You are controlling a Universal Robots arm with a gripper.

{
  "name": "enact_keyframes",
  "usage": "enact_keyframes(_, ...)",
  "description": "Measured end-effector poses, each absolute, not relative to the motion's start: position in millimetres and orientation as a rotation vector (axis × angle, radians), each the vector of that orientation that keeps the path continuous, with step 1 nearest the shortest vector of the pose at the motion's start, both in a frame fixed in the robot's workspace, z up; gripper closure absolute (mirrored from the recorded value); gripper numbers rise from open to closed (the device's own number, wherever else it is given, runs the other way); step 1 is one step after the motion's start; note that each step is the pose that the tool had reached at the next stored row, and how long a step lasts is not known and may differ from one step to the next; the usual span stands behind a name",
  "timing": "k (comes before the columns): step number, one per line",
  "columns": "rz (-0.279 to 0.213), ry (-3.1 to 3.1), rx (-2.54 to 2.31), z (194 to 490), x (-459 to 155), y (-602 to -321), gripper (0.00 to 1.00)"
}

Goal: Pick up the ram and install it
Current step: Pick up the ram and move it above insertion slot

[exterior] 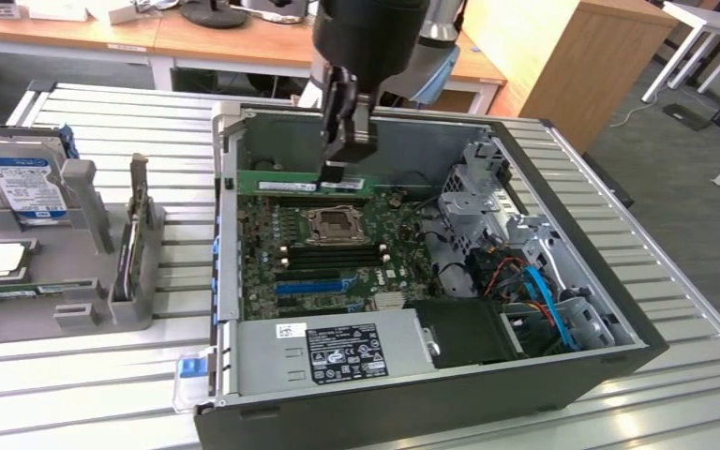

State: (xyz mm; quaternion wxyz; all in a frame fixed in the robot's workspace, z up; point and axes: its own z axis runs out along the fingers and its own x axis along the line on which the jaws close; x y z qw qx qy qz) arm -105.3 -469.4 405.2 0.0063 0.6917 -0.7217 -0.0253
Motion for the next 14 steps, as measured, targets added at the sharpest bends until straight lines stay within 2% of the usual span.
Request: enact_keyframes(14,-0.079,-2.258,2.164,404.0,-44.9,-469.5,0.89)
